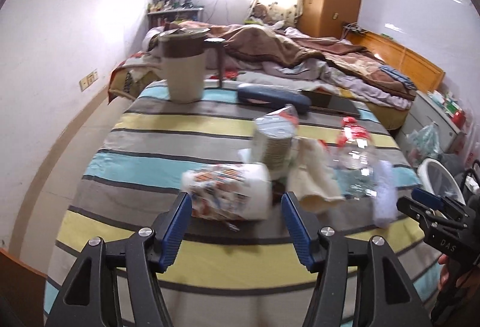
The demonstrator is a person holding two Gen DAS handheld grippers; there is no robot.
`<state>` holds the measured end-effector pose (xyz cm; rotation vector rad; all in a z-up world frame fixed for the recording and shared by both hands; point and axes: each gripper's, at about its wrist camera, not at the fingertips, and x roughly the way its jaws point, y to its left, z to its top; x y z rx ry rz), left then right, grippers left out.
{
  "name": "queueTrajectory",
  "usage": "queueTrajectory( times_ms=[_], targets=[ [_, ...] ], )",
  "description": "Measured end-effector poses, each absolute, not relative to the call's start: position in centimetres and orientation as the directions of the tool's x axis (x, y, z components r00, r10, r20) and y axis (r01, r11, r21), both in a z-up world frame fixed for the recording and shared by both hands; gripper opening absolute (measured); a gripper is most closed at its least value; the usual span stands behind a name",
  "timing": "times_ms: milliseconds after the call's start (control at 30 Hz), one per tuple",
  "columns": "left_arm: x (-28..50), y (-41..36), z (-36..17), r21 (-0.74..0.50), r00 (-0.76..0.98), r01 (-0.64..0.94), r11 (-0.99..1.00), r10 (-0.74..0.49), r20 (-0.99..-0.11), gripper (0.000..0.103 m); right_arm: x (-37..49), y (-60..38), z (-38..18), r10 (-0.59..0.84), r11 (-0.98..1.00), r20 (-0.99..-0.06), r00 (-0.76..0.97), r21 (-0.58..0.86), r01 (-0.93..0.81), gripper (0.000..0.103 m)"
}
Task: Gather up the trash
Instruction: 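Move both tools back over the bed toward the remaining trash, then grasp the patterned paper cup with the left tool while the right tool grasps the white foam net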
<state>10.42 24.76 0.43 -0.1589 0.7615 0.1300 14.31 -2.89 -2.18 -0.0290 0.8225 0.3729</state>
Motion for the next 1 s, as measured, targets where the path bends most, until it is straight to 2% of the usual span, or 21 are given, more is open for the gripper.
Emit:
queueTrajectory(
  times_ms=[233,433,500,700,867,1000],
  targets=[
    [13.2,28.6,-1.2,-0.132,0.674,-0.219,0.967,0.052,-0.737,0.062,15.7,-2.3,-2.9,0.243,0.958,-0.75,0.615,0.087,-0.274,0.063],
    [12.9,27.4,-2.4,-0.203,0.666,-0.132,0.97,-0.065,-0.743,0.062,16.1,-2.5,-3.2,0.252,0.962,-0.76,0.599,0.132,-0.237,0.062],
    [12.9,26.6,-2.7,-0.202,0.659,-0.115,0.972,-0.078,-0.748,0.062,15.9,-2.4,-3.1,0.267,0.958,-0.753,0.602,0.141,-0.249,0.045],
    [12.0,24.2,-2.7,-0.245,0.653,-0.061,0.968,-0.147,-0.743,0.062,15.3,-2.1,-2.8,0.265,0.954,-0.746,0.61,0.11,-0.279,0.021],
    [10.5,21.1,-2.3,-0.259,0.648,0.018,0.966,-0.209,-0.732,0.062,15.3,-2.6,-2.8,0.263,0.954,-0.743,0.616,0.105,-0.281,0.016],
    [9.5,19.1,-2.0,-0.218,0.623,0.093,0.971,-0.228,-0.748,0.062,15.2,-3.0,-2.7,0.262,0.955,-0.74,0.62,0.106,-0.278,0.014]
  ],
)
